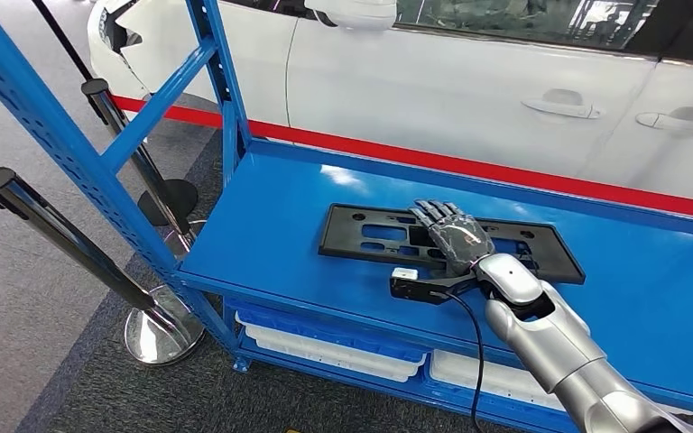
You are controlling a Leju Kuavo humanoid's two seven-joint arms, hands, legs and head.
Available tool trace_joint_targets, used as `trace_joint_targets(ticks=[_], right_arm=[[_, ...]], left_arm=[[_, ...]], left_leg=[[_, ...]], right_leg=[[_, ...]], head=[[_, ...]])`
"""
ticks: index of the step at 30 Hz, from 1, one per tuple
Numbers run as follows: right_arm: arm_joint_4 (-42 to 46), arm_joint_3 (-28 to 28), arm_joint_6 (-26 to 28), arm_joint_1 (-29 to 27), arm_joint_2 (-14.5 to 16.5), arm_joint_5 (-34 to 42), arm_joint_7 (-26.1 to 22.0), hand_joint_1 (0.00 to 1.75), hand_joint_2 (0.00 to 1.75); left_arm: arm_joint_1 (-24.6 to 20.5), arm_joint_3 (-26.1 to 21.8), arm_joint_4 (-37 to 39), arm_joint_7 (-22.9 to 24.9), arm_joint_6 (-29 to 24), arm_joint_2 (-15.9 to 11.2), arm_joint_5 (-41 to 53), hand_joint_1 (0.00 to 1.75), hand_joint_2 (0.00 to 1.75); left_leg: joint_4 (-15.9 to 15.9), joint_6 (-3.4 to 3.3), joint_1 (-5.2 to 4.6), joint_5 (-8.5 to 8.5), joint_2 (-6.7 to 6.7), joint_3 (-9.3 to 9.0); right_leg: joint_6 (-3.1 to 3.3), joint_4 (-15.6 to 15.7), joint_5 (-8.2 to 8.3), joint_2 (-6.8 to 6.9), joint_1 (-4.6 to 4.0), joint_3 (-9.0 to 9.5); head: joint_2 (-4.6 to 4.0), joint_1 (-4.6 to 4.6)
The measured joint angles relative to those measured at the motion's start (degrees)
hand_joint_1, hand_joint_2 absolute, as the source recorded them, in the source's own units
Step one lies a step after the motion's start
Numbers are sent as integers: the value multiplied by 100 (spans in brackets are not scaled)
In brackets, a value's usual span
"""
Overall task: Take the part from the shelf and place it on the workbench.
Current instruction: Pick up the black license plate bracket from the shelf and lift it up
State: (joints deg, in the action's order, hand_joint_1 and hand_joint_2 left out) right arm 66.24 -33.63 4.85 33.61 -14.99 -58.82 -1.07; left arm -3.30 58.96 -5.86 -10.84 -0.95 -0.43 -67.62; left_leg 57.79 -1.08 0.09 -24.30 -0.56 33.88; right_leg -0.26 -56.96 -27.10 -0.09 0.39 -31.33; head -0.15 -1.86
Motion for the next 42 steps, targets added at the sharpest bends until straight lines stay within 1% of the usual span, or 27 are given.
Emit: trace_joint_targets(ticks=[1, 2, 7, 9, 17, 32, 36, 42], right_arm=[[-4, 30, -2, -22, -16, 0, 2, 117, 175], [-6, 64, -3, -51, -31, 0, 6, 132, 175], [-6, 257, -7, -207, -109, 0, 25, 160, 175], [-6, 315, -20, -252, -136, 0, 28, 164, 175], [-6, 475, -67, -348, -199, 3, 28, 166, 175], [-7, 475, -108, -339, -201, -4, -14, 164, 175], [-10, 437, -126, -321, -199, -4, -20, 168, 175], [-36, 385, -135, -261, -185, 34, -56, 171, 175]], left_arm=[[0, 5, 0, 0, 0, 1, -16, 0, 0], [0, 14, 0, 0, -1, 1, -36, 0, 0], [1, 54, 0, 0, -1, 1, -101, 0, 0], [0, 76, 0, -2, 0, 1, -132, 0, 0], [-2, 126, 0, -56, 2, 1, -248, 0, 0], [-8, 130, 7, -126, 31, 2, -365, 0, 0], [-9, 130, 9, -140, 48, 3, -429, 0, 175], [-9, 130, 11, -73, 124, 7, -577, 0, 175]], left_leg=[[0, 0, 0, 0, 0, 0], [0, -1, 0, -1, 0, 1], [1, -2, 0, -2, 1, 2], [1, -2, 0, -2, 1, 2], [0, -1, 0, -2, 4, 2], [0, -2, 0, -2, 3, 3], [0, -1, 0, -2, 3, 3], [0, -1, 0, -2, 3, 2]], right_leg=[[0, 0, 0, 0, 0, 0], [-1, 0, -1, 0, 0, 0], [-2, 0, -2, 0, 0, -2], [-2, 0, -2, 0, 0, -2], [-2, 0, -2, 0, -1, -3], [-3, -1, -3, 0, -1, -1], [-3, -1, -3, 1, -1, -1], [-3, -1, -3, 0, -2, -1]], head=[[0, 0], [0, 0], [0, 1], [0, 1], [0, 1], [0, 0], [0, 0], [0, 0]])
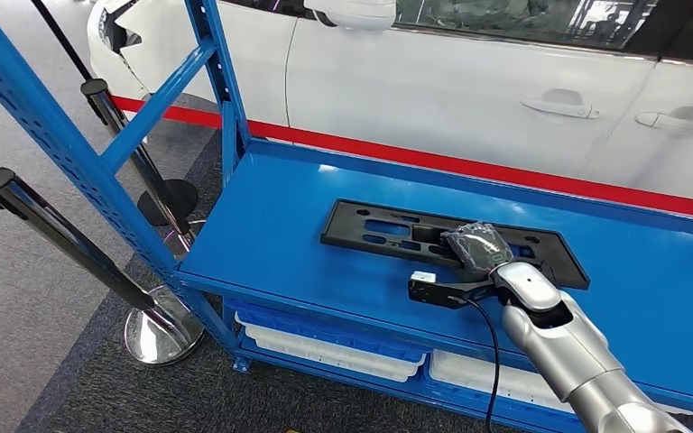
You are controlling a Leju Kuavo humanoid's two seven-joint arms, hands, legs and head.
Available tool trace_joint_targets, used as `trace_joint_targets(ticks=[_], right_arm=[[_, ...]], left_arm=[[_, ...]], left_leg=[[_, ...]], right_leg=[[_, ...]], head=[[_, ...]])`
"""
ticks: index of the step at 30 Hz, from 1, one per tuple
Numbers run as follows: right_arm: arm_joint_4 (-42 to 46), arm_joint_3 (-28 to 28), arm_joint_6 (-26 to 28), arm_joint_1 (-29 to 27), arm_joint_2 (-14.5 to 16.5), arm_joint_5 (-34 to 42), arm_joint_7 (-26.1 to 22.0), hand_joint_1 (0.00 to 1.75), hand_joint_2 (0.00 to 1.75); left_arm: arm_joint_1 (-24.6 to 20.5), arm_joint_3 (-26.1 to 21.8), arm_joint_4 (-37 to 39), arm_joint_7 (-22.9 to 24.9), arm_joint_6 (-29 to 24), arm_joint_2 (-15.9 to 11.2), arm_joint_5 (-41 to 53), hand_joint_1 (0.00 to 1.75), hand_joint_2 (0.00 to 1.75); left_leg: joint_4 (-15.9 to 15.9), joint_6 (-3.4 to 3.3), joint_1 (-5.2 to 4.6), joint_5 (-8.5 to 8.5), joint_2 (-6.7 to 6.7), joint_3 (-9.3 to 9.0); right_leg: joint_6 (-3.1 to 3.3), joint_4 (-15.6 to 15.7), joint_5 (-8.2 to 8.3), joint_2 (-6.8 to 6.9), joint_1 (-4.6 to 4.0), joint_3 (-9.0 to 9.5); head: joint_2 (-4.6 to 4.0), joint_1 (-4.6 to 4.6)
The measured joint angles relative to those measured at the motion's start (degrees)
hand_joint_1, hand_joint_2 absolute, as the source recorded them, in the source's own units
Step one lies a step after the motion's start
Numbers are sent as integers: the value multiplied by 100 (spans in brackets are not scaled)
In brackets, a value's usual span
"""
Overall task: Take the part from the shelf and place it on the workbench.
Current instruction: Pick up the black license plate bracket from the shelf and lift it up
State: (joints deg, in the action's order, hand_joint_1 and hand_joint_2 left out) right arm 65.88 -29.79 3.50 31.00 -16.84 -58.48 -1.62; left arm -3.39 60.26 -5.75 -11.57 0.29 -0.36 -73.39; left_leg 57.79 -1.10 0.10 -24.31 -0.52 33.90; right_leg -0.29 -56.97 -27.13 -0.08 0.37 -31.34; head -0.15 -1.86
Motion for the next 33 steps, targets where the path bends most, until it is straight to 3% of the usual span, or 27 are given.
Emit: trace_joint_targets(ticks=[6, 11, 22, 27, 29, 30, 32, 33], right_arm=[[-27, -24, 77, 21, 26, 311, -107, 171, 175], [337, 176, 576, -128, 32, 588, -121, 171, 175], [1413, 976, 1005, -338, -121, 218, -27, 171, 175], [1610, 1065, 1025, -382, -205, -52, -47, 171, 175], [1666, 1081, 1033, -389, -244, -92, -47, 171, 175], [1684, 1092, 1038, -392, -264, -100, -49, 171, 175], [1698, 1109, 1044, -411, -297, -108, -51, 171, 175], [1698, 1111, 1045, -430, -304, -110, -52, 171, 175]], left_arm=[[0, 2, 0, -21, 26, 3, -82, 0, 175], [10, 14, 1, -54, -26, 3, -142, 0, 175], [12, 176, 31, -153, -40, 5, -237, 0, 175], [9, 279, 38, -152, -39, 2, -249, 0, 175], [0, 294, 41, -151, -33, 7, -260, 0, 175], [-6, 300, 42, -150, -30, 9, -266, 0, 175], [-12, 318, 42, -150, -26, 10, -272, 0, 175], [-13, 326, 42, -150, -25, 10, -275, 0, 175]], left_leg=[[0, 0, 0, 0, 0, -1], [1, 0, 0, 0, 0, 3], [2, -1, -1, -1, 0, 10], [-10, -117, -21, 12, 6, 2], [-137, -165, 14, 96, 24, -49], [-195, -183, 34, 131, 33, -68], [-215, -194, 34, 151, 41, -60], [-209, -190, 37, 153, 42, -47]], right_leg=[[0, -1, 0, 0, 0, 0], [0, -1, 0, 0, 1, -5], [-1, 0, -1, 0, 3, -12], [-78, 43, 24, -2, 40, 4], [-103, -78, -98, -3, 34, -36], [-111, -297, -259, -3, 33, -127], [-137, -1007, -652, -3, 57, -444], [-161, -1333, -766, -2, 77, -594]], head=[[0, 0], [0, 0], [0, 0], [0, 1], [0, 1], [0, 2], [0, 1], [0, 2]])
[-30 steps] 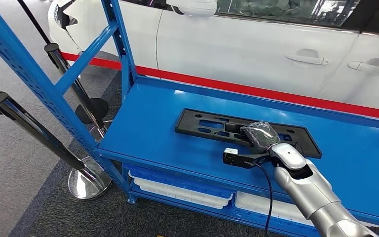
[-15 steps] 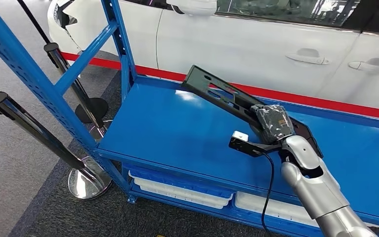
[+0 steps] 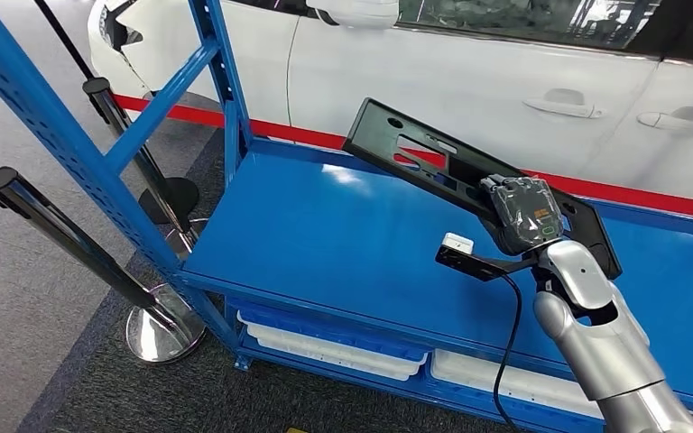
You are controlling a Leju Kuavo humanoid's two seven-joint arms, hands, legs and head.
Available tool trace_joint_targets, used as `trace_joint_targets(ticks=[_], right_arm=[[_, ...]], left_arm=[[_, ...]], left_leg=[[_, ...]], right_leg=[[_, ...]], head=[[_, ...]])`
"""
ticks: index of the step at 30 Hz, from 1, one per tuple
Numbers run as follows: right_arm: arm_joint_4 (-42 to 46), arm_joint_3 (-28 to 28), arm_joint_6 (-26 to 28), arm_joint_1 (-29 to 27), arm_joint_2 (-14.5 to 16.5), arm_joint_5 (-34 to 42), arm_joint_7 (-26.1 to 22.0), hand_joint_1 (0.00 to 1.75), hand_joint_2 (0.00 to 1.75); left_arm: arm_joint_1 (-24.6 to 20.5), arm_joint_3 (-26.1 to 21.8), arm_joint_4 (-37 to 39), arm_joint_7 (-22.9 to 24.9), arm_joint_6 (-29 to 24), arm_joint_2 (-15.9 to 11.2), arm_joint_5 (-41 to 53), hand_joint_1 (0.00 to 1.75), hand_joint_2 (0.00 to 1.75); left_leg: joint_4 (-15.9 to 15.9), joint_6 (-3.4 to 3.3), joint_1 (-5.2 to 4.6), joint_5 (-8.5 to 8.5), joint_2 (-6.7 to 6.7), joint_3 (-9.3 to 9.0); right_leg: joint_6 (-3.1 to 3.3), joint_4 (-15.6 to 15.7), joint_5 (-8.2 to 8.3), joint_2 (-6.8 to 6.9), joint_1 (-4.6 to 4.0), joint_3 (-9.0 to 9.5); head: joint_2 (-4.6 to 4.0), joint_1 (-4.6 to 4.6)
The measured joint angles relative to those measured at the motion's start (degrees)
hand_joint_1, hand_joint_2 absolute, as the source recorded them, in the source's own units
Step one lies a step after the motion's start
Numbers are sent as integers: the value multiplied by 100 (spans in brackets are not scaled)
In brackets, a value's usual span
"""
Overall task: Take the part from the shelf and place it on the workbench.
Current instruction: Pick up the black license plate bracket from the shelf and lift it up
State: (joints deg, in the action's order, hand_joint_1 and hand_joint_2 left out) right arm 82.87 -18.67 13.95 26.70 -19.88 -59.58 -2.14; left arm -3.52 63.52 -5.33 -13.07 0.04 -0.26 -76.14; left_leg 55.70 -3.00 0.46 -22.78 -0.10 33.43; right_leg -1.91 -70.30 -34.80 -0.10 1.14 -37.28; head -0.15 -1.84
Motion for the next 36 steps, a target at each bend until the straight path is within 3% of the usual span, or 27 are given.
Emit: trace_joint_targets(ticks=[1, 2, 4, 6, 9, 11, 14, 16, 17, 18, 21, 23, 25, 26, 28, 30, 31, 32, 33, 35, 36], right_arm=[[-1, 1, 0, -19, -8, -1, 0, 171, 175], [-1, 2, 0, -32, -18, -1, 0, 171, 175], [0, 16, 1, -37, -43, -1, -1, 171, 175], [6, 33, 1, -34, -65, -3, -4, 171, 175], [19, 43, 0, -40, -84, -7, 1, 171, 175], [28, 44, 0, -39, -84, -7, 5, 171, 175], [45, 43, -1, -39, -84, -7, 5, 171, 175], [45, 42, -4, -48, -84, -7, 5, 171, 175], [45, 43, -7, -52, -84, -7, 6, 171, 175], [46, 43, -9, -55, -84, -7, 6, 171, 175], [69, 56, -13, -59, -95, -6, 8, 171, 175], [93, 66, -44, -59, -108, -5, 26, 171, 175], [120, 66, -121, -54, -114, -6, 74, 171, 175], [134, 66, -160, -45, -116, -7, 105, 171, 175], [152, 69, -210, -17, -130, -7, 152, 171, 175], [163, 72, -226, -5, -148, 5, 166, 171, 175], [168, 73, -227, -10, -155, 21, 166, 171, 175], [170, 74, -226, -18, -163, 42, 162, 171, 175], [172, 76, -225, -23, -173, 66, 155, 171, 175], [178, 80, -229, -8, -189, 106, 136, 171, 175], [185, 81, -235, 7, -191, 117, 131, 171, 175]], left_arm=[[2, 7, 0, 0, 1, 0, -3, 0, 175], [3, 12, 0, 0, 1, 1, -5, 0, 175], [2, 22, 1, 0, 1, 2, -9, 0, 175], [0, 42, 15, 1, -2, -8, -12, 0, 175], [7, 70, 31, 4, -3, -9, -13, 0, 175], [12, 80, 32, 4, -2, -4, -12, 0, 175], [6, 87, 33, 6, -2, -2, -13, 0, 175], [3, 89, 34, 14, -3, -2, -16, 0, 175], [3, 91, 35, 19, -3, -2, -18, 0, 175], [3, 93, 35, 21, -3, -2, -22, 0, 175], [-11, 101, 42, 18, 2, -16, -36, 0, 175], [-24, 106, 49, 9, 8, -29, -46, 0, 175], [-36, 113, 51, 3, 14, -30, -55, 0, 175], [-42, 119, 52, 2, 19, -31, -59, 0, 175], [-54, 138, 52, 2, 35, -30, -65, 0, 175], [-59, 161, 52, 2, 53, -27, -68, 0, 175], [-59, 175, 52, 2, 59, -25, -71, 0, 175], [-58, 191, 52, 2, 63, -22, -75, 0, 175], [-58, 208, 52, 2, 65, -19, -83, 0, 175], [-59, 235, 53, -1, 68, -17, -105, 0, 175], [-63, 242, 54, -3, 68, -20, -115, 0, 175]], left_leg=[[13, 10, 6, 1, 1, 13], [41, 30, 20, -2, 1, 33], [143, 99, 61, -33, -1, 91], [276, 203, 73, -72, -18, 173], [367, 333, 62, -56, -42, 262], [487, 392, 84, -181, -33, 343], [1376, 426, 89, -849, -12, 645], [1943, 408, 76, -1122, -12, 767], [1962, 373, 61, -1112, -12, 696], [1760, 316, 36, -1017, -13, 517], [627, 60, -89, -729, 5, -232], [310, -13, -163, -664, 37, -385], [175, -32, -180, -508, 47, -384], [80, -45, -165, -421, 55, -390], [-62, -56, -129, -235, 71, -341], [-68, -51, -125, -119, 76, -199], [-51, -34, -120, -75, 76, -119], [-23, -13, -110, -36, 77, -38], [22, 12, -91, -4, 77, 49], [168, 75, -52, 33, 76, 240], [253, 109, -43, 43, 74, 326]], right_leg=[[-28, -168, -5, 2, 28, -80], [-63, -112, 111, 5, 64, -54], [-147, 506, 467, 13, 141, 251], [-155, 988, 661, -12, 150, 490], [6, 1010, 664, -55, 127, 436], [117, 1010, 703, -47, 122, 367], [242, 1012, 805, -32, 80, 243], [278, 1005, 872, -26, 23, 151], [291, 1002, 906, -25, -11, 105], [301, 1000, 941, -26, -48, 65], [298, 1014, 1043, -17, -107, -5], [240, 1052, 1119, 5, -68, -8], [168, 1111, 1192, 19, -34, -5], [139, 1106, 1154, 20, -33, -22], [96, 805, 792, 15, -31, -138], [39, 136, 300, 11, -1, -327], [5, -150, 186, 12, 20, -375], [-31, -282, 194, 13, 44, -350], [-66, -205, 307, 15, 68, -224], [-149, 428, 520, 23, 116, 269], [-143, 742, 552, 14, 114, 483]], head=[[0, -1], [0, 0], [0, 0], [0, -1], [0, -5], [0, -4], [0, -6], [0, -6], [0, -6], [0, -6], [0, -4], [0, -3], [0, -3], [0, -3], [0, -2], [0, -2], [0, -3], [0, -3], [0, -2], [0, -2], [0, -4]])
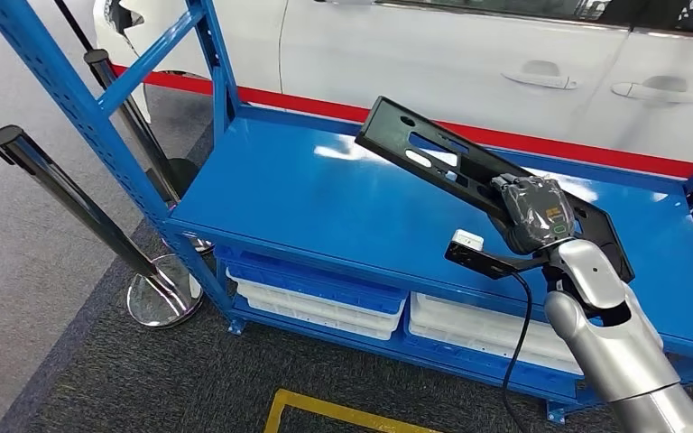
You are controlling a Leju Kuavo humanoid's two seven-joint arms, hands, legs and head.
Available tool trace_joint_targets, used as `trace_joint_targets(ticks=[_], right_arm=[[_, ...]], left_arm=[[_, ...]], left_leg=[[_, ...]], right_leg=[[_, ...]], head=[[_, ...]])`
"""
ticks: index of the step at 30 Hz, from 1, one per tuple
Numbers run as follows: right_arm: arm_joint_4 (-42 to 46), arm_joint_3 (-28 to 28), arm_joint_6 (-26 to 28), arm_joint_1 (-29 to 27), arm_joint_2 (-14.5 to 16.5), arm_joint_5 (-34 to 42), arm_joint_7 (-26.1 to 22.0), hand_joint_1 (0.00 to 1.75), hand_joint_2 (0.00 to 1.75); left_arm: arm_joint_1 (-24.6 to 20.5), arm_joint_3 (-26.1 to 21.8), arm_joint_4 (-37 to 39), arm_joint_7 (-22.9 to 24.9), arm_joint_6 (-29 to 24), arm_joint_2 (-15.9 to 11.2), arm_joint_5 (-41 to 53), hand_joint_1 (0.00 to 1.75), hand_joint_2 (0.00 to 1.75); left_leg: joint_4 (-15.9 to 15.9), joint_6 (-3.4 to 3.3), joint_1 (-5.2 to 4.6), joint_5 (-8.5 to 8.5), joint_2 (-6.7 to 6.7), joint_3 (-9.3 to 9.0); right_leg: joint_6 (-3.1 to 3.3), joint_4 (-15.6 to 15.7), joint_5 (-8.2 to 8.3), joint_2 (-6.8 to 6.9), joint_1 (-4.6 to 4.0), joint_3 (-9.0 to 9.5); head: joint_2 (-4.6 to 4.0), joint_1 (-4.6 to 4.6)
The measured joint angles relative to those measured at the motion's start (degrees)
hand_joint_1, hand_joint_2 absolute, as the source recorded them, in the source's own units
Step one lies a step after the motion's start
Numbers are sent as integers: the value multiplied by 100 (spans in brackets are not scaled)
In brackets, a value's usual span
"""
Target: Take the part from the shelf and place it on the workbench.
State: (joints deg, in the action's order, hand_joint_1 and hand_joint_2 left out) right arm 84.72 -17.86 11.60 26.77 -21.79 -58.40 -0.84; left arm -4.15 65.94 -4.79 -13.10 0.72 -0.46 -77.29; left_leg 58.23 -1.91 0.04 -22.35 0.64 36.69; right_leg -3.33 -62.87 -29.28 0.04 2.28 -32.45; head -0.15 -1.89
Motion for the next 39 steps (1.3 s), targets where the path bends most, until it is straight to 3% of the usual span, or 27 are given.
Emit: trace_joint_targets(ticks=[2, 5, 7, 9, 10, 11, 12, 13, 14, 16, 18, 20, 21, 23, 24, 25, 26, 27, 29, 31, 32, 33, 35, 36, 37, 39], right_arm=[[15, 1, -15, 28, 1, 13, -5, 171, 175], [21, -1, -21, 34, 2, 40, -20, 171, 175], [21, -1, -21, 30, 0, 86, -42, 171, 175], [22, -1, -35, 25, 0, 134, -53, 171, 175], [22, -1, -55, 25, 0, 158, -54, 171, 175], [22, -2, -77, 24, 0, 176, -54, 171, 175], [22, -2, -99, 24, 0, 193, -54, 171, 175], [22, -2, -117, 25, 0, 208, -54, 171, 175], [27, -2, -132, 27, 0, 219, -53, 171, 175], [46, -2, -162, 37, -1, 236, -44, 171, 175], [61, -8, -184, 49, -1, 247, -38, 171, 175], [65, -14, -182, 31, -9, 257, -45, 171, 175], [67, -13, -174, 15, -22, 264, -55, 171, 175], [68, -5, -165, -10, -54, 294, -92, 171, 175], [69, -4, -168, -12, -63, 315, -114, 171, 175], [70, -4, -181, -14, -66, 333, -130, 171, 175], [76, -8, -198, -19, -66, 348, -139, 171, 175], [87, -12, -213, -30, -66, 360, -142, 171, 175], [125, -14, -222, -62, -72, 391, -147, 171, 175], [175, -7, -220, -84, -84, 421, -163, 171, 175], [198, -5, -225, -85, -88, 432, -170, 171, 175], [217, -4, -231, -84, -92, 440, -174, 171, 175], [229, -4, -239, -95, -94, 461, -176, 171, 175], [228, -4, -239, -103, -95, 470, -181, 171, 175], [227, -5, -238, -112, -95, 476, -188, 171, 175], [227, -10, -255, -111, -93, 473, -193, 171, 175]], left_arm=[[-7, 5, 3, -7, 0, -5, -8, 0, 175], [6, 9, 10, -4, 1, 1, -15, 0, 175], [16, 14, 14, -1, 2, 4, -24, 0, 175], [12, 26, 14, -1, 2, 5, -38, 0, 175], [8, 35, 14, -1, 2, 5, -48, 0, 175], [5, 45, 14, -1, 2, 5, -54, 0, 175], [3, 55, 14, -2, 2, 5, -62, 0, 175], [-1, 62, 14, -4, 2, 4, -68, 0, 175], [-8, 70, 14, -5, 2, 4, -77, 0, 175], [-29, 90, 15, -6, 2, -3, -99, 0, 175], [-39, 110, 20, -3, 3, -9, -123, 0, 175], [-38, 131, 26, -2, 3, -7, -136, 0, 175], [-39, 140, 28, -2, 3, -4, -143, 0, 175], [-32, 149, 29, -9, 5, 4, -160, 0, 175], [-27, 151, 29, -16, 8, 4, -172, 0, 175], [-24, 152, 29, -22, 9, 4, -183, 0, 175], [-25, 154, 29, -26, 10, 4, -193, 0, 175], [-29, 156, 29, -29, 11, 3, -203, 0, 175], [-30, 165, 30, -26, 11, 3, -226, 0, 175], [-23, 180, 31, -21, 12, 7, -244, 0, 175], [-21, 186, 31, -18, 15, 9, -249, 0, 175], [-19, 191, 32, -16, 17, 11, -253, 0, 175], [-9, 202, 44, -5, 21, 9, -263, 0, 175], [-2, 208, 52, -1, 21, 10, -268, 0, 175], [4, 218, 59, 1, 22, 10, -274, 0, 175], [3, 243, 65, -7, 31, 11, -294, 0, 175]], left_leg=[[118, 72, -11, 29, -6, 110], [194, 190, 10, 22, -18, 198], [544, 257, 40, -379, -22, 338], [1229, 299, 53, -924, -23, 510], [1539, 307, 56, -1067, -23, 547], [1710, 305, 57, -1084, -23, 515], [1700, 293, 57, -998, -24, 398], [1488, 267, 56, -861, -27, 180], [1118, 231, 54, -758, -35, -118], [342, 166, 24, -744, -57, -666], [26, 127, -25, -765, -74, -821], [-54, 64, -35, -615, -59, -750], [-115, 16, -26, -525, -44, -716], [-201, -64, -12, -337, -17, -602], [-209, -91, -23, -265, -14, -515], [-200, -103, -36, -199, -10, -424], [-184, -108, -46, -141, -6, -328], [-159, -108, -52, -82, -4, -227], [-82, -90, -54, 20, -4, -30], [19, -49, -69, 96, -12, 122], [55, -21, -74, 133, -14, 163], [68, 9, -76, 175, -14, 188], [70, 80, -70, 229, -19, 214], [127, 119, -63, 141, -28, 255], [285, 158, -52, -62, -36, 326], [907, 231, -9, -665, -42, 513]], right_leg=[[81, 302, -67, -22, -19, 156], [283, 287, 23, -23, -34, 39], [380, 296, 138, -7, -29, -77], [412, 291, 251, -5, -39, -216], [413, 287, 309, -5, -45, -291], [408, 283, 366, -6, -50, -366], [399, 279, 422, -6, -55, -440], [387, 276, 477, -7, -59, -507], [372, 274, 530, -7, -62, -562], [317, 290, 630, -2, -68, -624], [237, 345, 744, 7, -50, -631], [157, 409, 827, -1, -42, -646], [135, 360, 739, -9, -49, -688], [132, -83, 240, -20, -67, -850], [136, -443, -52, -19, -79, -938], [137, -793, -243, -19, -86, -1002], [138, -1037, -293, -19, -92, -1005], [140, -1122, -220, -18, -94, -926], [161, -738, 49, -12, -99, -474], [205, 22, 4, 2, -125, 135], [229, 290, -79, 6, -141, 314], [253, 432, -142, 7, -161, 389], [322, 468, -64, 14, -146, 329], [366, 474, 1, 23, -132, 282], [405, 485, 75, 33, -113, 218], [446, 482, 218, 41, -105, 51]], head=[[0, -4], [0, -6], [0, -5], [0, -5], [0, -5], [0, -5], [0, -5], [0, -5], [0, -5], [0, -4], [0, -4], [0, -3], [0, -3], [0, -2], [0, -2], [0, -2], [0, -2], [0, -2], [0, -2], [0, -4], [0, -5], [0, -5], [0, -4], [0, -5], [0, -4], [0, -5]])
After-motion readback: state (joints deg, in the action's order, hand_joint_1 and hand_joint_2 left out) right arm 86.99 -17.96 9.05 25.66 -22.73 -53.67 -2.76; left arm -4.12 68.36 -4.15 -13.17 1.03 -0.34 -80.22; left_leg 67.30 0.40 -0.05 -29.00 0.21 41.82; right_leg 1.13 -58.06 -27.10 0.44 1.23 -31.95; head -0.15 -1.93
